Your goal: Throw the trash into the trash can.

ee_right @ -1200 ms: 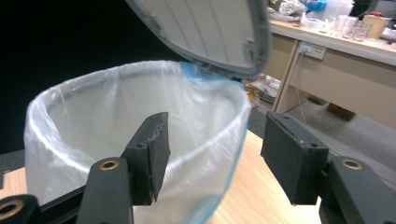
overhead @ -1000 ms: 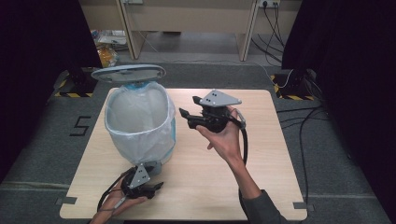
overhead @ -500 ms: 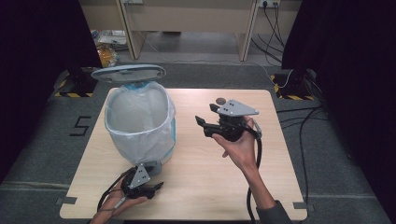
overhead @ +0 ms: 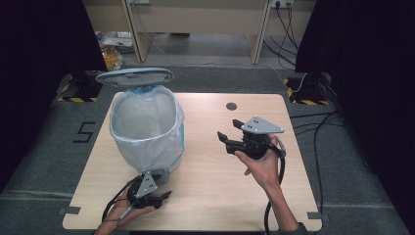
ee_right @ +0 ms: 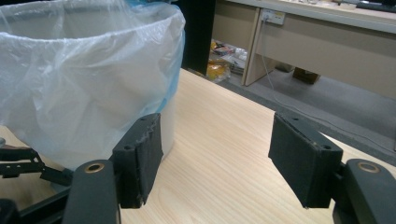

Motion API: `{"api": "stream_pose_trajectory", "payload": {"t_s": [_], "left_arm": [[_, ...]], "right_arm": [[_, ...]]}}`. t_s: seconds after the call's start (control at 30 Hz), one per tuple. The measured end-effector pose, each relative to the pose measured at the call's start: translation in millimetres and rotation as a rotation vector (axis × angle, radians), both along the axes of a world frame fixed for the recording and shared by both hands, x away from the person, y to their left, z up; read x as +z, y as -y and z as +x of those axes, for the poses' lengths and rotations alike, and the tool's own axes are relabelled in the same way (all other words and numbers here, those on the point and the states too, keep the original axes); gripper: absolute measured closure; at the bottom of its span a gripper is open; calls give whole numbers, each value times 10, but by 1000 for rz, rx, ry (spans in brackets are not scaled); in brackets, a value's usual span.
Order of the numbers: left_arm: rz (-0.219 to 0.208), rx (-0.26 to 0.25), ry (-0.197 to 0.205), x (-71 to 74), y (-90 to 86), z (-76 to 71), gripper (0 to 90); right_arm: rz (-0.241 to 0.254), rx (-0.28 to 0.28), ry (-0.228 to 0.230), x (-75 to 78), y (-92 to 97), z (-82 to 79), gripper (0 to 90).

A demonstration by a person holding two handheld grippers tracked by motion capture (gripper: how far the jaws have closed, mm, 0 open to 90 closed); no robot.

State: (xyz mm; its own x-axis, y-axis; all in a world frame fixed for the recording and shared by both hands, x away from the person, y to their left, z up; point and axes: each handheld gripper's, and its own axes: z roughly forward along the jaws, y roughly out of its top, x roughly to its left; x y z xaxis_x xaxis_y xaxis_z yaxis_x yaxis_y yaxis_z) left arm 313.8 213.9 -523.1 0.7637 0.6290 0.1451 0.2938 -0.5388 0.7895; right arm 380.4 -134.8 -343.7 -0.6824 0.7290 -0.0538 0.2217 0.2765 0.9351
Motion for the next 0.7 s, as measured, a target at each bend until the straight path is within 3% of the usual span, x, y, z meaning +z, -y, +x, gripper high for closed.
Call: {"api": "stream_pose_trajectory", "payload": {"t_s": [0.5, 0.7], "left_arm": [[4, 0, 2, 0, -1, 0, 302], [5, 0, 2, 0, 1, -2, 302]], "right_arm": [[-45, -40, -19, -337, 126, -166, 287], [-49, -53, -46, -499, 165, -199, 283]]}}
